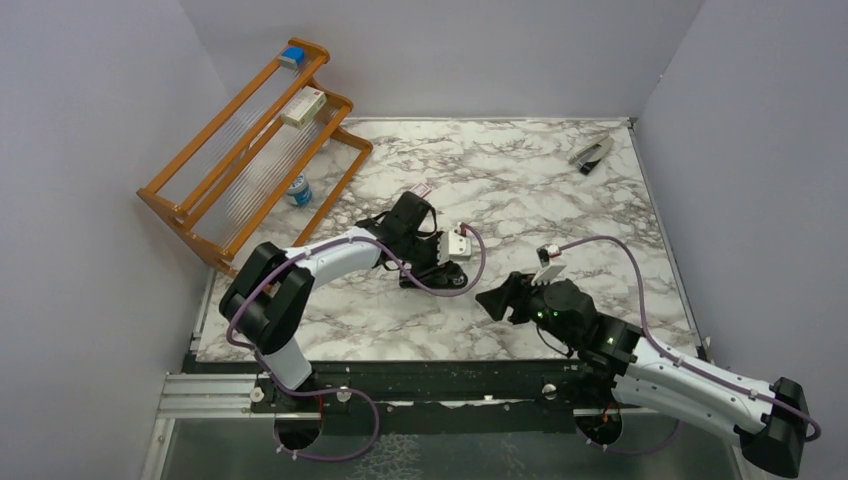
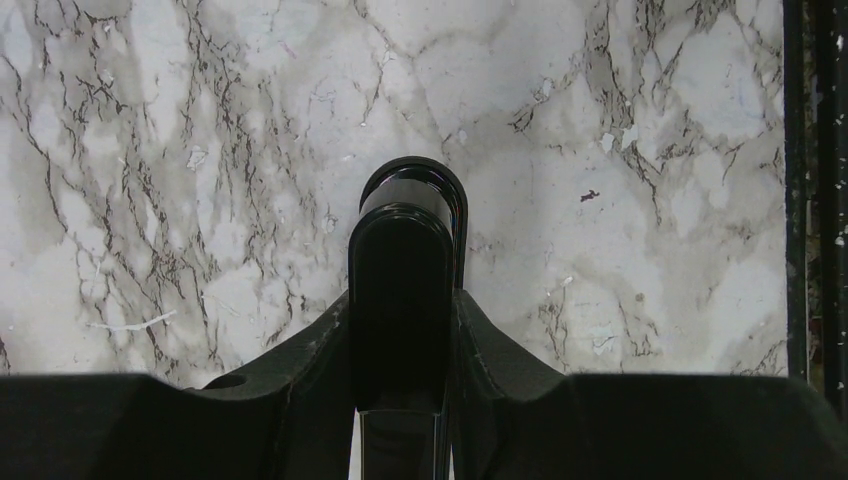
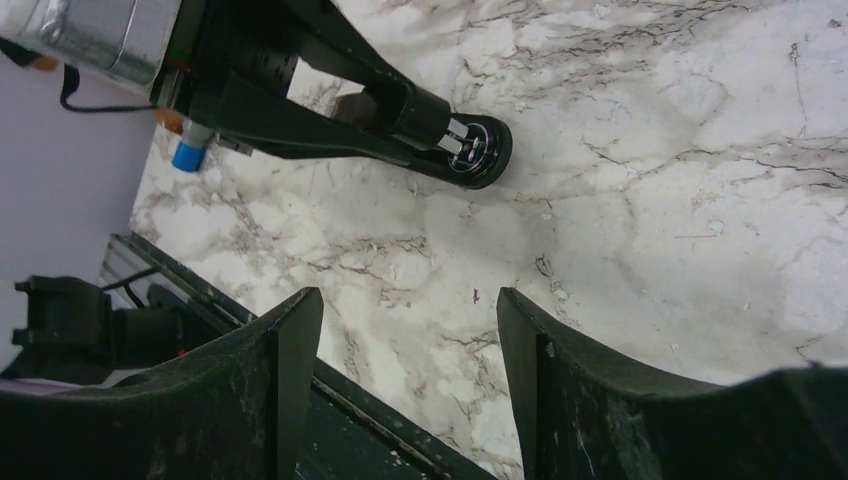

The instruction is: Load the staples into the stapler

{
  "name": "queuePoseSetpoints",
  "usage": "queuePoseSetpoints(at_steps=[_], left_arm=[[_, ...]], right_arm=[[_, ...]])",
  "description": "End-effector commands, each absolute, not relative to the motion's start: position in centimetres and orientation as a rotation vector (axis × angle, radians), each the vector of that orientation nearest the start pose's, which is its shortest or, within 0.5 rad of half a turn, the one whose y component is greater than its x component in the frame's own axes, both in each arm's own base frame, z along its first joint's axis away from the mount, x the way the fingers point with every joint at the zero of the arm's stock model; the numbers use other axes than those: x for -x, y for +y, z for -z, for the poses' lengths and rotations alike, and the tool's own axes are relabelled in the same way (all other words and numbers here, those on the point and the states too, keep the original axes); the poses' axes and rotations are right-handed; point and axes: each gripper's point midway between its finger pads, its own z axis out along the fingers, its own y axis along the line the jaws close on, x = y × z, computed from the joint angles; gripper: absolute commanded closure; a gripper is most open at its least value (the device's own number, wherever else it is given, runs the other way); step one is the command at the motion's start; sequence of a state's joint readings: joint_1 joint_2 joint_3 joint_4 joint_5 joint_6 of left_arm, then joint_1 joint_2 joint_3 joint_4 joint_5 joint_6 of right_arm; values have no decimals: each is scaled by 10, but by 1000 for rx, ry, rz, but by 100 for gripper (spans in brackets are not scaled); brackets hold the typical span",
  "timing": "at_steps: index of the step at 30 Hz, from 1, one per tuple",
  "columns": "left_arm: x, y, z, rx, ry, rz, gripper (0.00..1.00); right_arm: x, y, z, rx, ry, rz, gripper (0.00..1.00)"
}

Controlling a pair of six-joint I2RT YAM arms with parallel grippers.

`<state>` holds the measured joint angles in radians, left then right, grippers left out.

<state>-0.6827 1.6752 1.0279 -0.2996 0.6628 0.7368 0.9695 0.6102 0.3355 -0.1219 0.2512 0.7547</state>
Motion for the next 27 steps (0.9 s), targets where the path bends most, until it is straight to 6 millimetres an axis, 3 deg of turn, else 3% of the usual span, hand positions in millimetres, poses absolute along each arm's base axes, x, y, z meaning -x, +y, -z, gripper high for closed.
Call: queuePoseSetpoints(at_steps=[1,6,11,13,21,27], left_arm=[[-247,-325,-127,-1626,1509,829,91],[-258,-316,-172,-1364,1432,721,89],[-245,-309,-203,-1194,1385,787,92],[-237,-309,-211,-1149,1380,844,100],[-243,-291,-237,-820,1440,882,100],[-232,-289,-245,-828,1403,917,100]], right_arm=[[-182,208,-138,-216,2004,-895,33],[-189,207,-151,-364,1913,-989,33],[-198,205,-163,-487,1825,-1052,35],[-205,204,-176,-521,1760,-1071,35],[-222,213,-231,-490,1591,-1097,35],[-236,228,-248,-455,1587,-1059,39]])
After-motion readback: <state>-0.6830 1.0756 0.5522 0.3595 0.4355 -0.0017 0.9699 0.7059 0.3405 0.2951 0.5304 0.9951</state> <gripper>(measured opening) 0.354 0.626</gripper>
